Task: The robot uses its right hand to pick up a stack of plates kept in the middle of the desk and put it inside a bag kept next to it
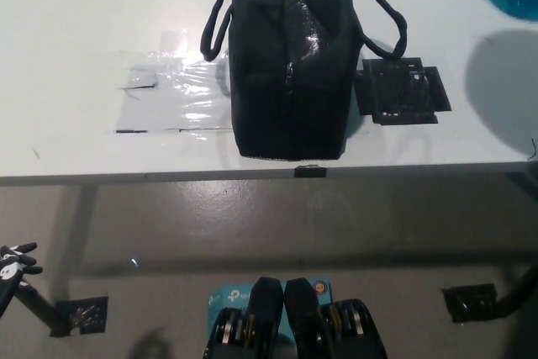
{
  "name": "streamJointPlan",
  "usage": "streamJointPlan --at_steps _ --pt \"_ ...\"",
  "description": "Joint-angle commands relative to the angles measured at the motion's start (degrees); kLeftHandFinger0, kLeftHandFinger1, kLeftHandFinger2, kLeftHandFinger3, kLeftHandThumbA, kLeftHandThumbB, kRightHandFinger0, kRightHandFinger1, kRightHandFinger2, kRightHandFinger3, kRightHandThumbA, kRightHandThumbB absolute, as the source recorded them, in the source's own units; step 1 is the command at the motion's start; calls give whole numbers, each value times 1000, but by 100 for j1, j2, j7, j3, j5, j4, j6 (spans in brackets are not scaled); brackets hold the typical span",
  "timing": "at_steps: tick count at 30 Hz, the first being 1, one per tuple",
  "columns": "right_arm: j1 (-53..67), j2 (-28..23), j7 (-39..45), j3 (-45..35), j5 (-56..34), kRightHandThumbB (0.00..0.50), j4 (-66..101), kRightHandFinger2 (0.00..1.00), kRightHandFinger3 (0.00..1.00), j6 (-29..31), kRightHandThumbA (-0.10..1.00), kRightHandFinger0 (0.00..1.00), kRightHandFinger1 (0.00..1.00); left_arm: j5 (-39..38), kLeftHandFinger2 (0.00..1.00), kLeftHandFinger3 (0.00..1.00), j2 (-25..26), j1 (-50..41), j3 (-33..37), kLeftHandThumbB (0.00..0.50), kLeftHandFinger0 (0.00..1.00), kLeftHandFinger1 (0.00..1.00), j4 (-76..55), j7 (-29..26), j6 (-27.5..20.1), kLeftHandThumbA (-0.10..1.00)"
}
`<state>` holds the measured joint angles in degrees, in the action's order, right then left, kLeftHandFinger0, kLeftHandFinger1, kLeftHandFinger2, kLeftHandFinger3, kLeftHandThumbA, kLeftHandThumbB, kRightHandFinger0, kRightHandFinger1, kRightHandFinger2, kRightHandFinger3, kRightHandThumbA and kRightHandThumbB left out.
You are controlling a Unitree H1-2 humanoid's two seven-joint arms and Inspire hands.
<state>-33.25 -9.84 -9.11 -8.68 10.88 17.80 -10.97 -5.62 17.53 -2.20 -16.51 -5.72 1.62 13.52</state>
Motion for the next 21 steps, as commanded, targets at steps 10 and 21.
streamJointPlan --at_steps 10,21 --pt "-586 -272 529 1057 1097 305 542 120 13 -363 -100 0 0 222 704 680 312 31 43 0 411 535 -264 52 -165 260" --pt "-1100 249 659 1616 1697 354 309 214 0 -984 -100 0 0 228 729 670 337 22 41 0 426 556 -229 81 -152 243"
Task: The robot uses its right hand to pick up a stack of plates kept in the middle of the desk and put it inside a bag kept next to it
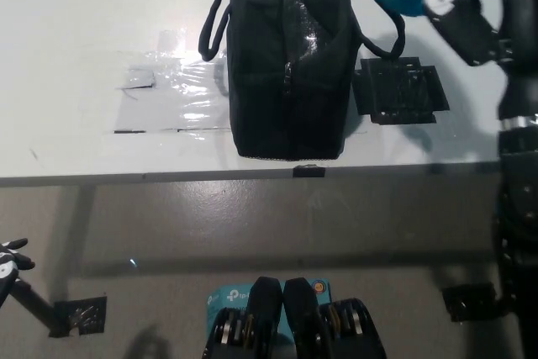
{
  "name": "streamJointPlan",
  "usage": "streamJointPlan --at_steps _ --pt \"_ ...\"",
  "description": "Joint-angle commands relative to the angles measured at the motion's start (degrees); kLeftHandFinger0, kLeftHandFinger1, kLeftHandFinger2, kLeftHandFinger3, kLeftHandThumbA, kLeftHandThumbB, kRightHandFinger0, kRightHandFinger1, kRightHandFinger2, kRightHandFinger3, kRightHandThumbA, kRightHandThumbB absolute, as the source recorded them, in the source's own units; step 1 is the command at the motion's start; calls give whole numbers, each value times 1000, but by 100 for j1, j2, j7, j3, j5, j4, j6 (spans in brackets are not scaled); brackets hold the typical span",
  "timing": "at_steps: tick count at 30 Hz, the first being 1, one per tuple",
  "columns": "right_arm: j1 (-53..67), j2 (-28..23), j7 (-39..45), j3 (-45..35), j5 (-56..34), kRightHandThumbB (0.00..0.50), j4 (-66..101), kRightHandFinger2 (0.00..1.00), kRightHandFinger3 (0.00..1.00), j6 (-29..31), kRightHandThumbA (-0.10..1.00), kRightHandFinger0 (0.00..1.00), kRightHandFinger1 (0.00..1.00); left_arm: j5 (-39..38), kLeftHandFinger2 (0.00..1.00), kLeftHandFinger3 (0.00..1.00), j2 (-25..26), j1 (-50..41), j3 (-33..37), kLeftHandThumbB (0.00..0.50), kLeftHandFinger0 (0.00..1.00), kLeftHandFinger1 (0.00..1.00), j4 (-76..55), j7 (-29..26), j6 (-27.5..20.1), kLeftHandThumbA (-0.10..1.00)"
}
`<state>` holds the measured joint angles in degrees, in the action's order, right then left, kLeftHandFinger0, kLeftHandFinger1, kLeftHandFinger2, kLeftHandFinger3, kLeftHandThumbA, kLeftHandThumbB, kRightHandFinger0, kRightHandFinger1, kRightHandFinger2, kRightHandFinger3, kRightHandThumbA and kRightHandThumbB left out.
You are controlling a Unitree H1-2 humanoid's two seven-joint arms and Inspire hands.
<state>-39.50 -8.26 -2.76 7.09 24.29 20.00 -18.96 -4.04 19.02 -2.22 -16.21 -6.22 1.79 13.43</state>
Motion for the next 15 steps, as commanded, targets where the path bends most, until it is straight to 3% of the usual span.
streamJointPlan --at_steps 1,4,10,15 --pt "-632 224 -75 66 386 349 -45 232 0 -108 -100 0 0 90 719 671 187 17 15 0 426 554 -199 55 -152 231" --pt "-770 323 -65 95 467 331 -170 302 12 -124 -100 0 5 91 710 678 182 8 13 0 440 556 -219 49 -107 229" --pt "-1097 717 -244 225 883 317 -484 262 4 -340 -100 0 0 137 694 692 212 14 71 0 443 550 -185 77 -142 203" --pt "-1059 1027 -568 122 947 318 -866 236 18 -156 -100 0 0 157 710 698 233 19 111 0 454 566 -188 74 -137 191"
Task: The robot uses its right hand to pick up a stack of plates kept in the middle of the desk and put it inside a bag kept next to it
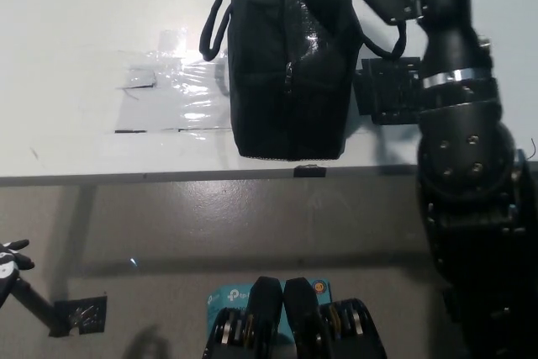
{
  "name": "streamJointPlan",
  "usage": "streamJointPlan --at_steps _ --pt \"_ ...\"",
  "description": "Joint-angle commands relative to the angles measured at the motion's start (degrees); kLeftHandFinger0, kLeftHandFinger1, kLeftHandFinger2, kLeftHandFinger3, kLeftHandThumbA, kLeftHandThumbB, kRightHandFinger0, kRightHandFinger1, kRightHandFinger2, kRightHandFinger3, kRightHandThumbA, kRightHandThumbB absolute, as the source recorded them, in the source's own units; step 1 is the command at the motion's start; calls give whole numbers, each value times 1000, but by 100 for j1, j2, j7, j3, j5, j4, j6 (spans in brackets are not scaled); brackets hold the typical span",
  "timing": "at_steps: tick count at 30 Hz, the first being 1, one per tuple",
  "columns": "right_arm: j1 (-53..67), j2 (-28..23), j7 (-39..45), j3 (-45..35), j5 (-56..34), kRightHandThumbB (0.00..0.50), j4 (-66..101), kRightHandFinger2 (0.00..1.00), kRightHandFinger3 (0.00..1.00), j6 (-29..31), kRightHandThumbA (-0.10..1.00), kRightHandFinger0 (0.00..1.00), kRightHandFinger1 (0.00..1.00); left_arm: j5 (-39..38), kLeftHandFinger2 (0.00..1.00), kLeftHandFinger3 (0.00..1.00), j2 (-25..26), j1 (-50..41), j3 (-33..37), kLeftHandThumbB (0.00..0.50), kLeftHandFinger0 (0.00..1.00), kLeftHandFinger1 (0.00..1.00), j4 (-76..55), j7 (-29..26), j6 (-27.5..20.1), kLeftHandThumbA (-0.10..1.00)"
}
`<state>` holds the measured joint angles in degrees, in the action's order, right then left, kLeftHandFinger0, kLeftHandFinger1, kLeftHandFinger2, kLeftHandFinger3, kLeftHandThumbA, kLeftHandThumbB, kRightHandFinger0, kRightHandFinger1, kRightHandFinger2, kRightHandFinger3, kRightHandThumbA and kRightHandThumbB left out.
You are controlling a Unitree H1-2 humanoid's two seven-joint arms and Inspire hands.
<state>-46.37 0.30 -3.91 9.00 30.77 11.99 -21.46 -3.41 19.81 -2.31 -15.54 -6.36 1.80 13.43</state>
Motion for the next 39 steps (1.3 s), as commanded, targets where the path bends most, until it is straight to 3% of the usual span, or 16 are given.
streamJointPlan --at_steps 1,5,7,12,16,20,22,24,25,28,34,39 --pt "-358 212 -504 -65 373 312 -94 227 20 73 -100 0 0 115 724 702 174 24 63 0 468 579 -172 80 -137 191" --pt "-282 544 -750 -186 564 297 -210 197 7 -215 -100 0 0 130 709 702 182 52 89 0 482 575 -164 69 -110 151" --pt "-187 741 -948 -173 785 297 -339 170 28 -364 -100 0 0 135 679 681 186 40 106 0 431 543 -199 76 -124 98" --pt "-37 814 -1141 -155 923 260 -612 171 19 -271 -100 0 0 141 678 674 155 81 150 0 487 572 -160 42 -150 34" --pt "58 783 -1235 -94 981 280 -783 185 0 -96 -100 0 0 160 697 698 215 112 200 0 489 582 -160 82 -159 -15" --pt "127 779 -1279 -47 953 247 -953 164 0 36 -100 0 0 227 690 700 223 147 261 0 483 575 -226 73 -82 -64" --pt "167 762 -1309 36 992 230 -1036 178 0 112 -100 0 0 249 688 701 233 149 279 0 482 577 -213 77 -100 -71" --pt "243 742 -1206 126 999 250 -1068 218 19 51 -100 0 0 321 682 701 250 122 328 0 507 594 -268 79 -50 -73" --pt "272 723 -1242 162 1004 257 -1118 221 57 122 -100 0 0 319 679 699 242 111 332 0 500 592 -292 76 -37 -76" --pt "274 690 -1313 159 874 298 -1363 202 51 282 -100 0 0 340 695 703 256 106 357 0 495 594 -308 79 -49 -95" --pt "182 797 -1171 110 512 259 -1834 203 0 361 -100 0 0 427 692 700 283 141 415 0 489 590 -258 58 -61 -100" --pt "147 884 -1245 200 519 243 -2131 224 29 438 -100 0 0 395 669 687 267 140 402 0 492 582 -267 55 -20 -100"
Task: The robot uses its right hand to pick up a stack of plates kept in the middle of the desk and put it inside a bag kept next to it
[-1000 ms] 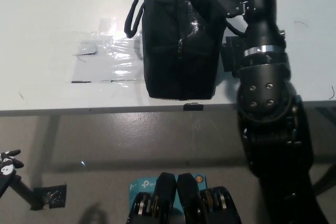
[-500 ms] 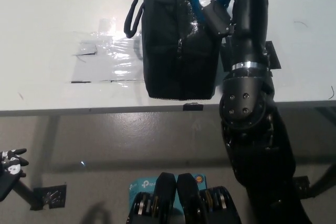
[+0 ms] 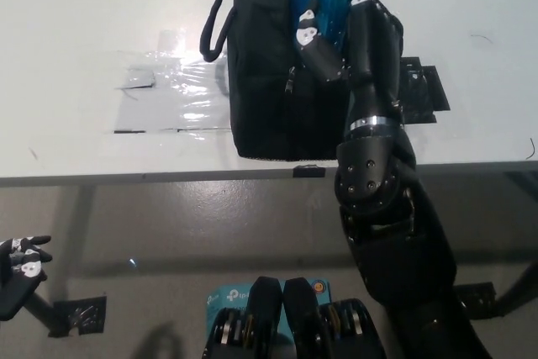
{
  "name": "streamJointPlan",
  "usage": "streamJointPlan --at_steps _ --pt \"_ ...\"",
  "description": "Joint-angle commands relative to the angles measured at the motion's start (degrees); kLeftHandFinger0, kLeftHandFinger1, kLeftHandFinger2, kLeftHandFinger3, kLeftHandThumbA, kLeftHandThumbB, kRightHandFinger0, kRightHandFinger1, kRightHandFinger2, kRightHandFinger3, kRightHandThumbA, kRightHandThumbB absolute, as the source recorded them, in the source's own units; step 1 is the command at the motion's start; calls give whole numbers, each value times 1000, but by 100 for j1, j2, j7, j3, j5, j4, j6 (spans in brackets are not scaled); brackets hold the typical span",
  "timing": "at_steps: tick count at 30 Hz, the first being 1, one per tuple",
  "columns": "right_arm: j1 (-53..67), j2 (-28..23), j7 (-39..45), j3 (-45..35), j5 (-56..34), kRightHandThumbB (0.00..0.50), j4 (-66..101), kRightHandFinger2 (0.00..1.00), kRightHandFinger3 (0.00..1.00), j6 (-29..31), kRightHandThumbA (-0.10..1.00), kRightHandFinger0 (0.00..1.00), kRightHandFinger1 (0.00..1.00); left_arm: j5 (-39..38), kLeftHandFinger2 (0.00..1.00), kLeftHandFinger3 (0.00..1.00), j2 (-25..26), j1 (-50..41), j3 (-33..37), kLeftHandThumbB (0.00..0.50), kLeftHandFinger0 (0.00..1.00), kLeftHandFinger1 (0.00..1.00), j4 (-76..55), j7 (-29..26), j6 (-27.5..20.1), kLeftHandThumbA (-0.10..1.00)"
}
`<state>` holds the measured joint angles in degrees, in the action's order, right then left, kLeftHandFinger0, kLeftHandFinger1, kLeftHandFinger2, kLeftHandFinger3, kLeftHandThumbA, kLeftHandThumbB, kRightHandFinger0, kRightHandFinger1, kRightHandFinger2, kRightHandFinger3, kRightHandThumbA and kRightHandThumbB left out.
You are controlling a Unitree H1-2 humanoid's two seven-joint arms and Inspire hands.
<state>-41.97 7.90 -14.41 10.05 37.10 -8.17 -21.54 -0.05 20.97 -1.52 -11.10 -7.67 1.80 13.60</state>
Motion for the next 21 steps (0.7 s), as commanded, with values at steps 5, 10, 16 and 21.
streamJointPlan --at_steps 5,10,16,21 --pt "-269 -20 -142 28 -136 145 -272 285 124 312 -100 0 0 113 678 694 164 41 20 0 500 590 -112 82 -104 -100" --pt "-291 -175 214 38 -136 21 -194 453 679 -98 -100 3 98 147 686 693 180 40 47 0 511 603 -140 80 -62 -100" --pt "-357 -336 1272 121 534 79 -52 1000 1000 -539 480 1000 1000 147 668 672 151 28 48 0 496 594 -144 78 -51 -100" --pt "-395 -181 1452 -51 1016 111 -60 1000 1000 -539 507 1000 1000 174 677 691 188 -13 79 0 505 599 -114 119 -86 -100"
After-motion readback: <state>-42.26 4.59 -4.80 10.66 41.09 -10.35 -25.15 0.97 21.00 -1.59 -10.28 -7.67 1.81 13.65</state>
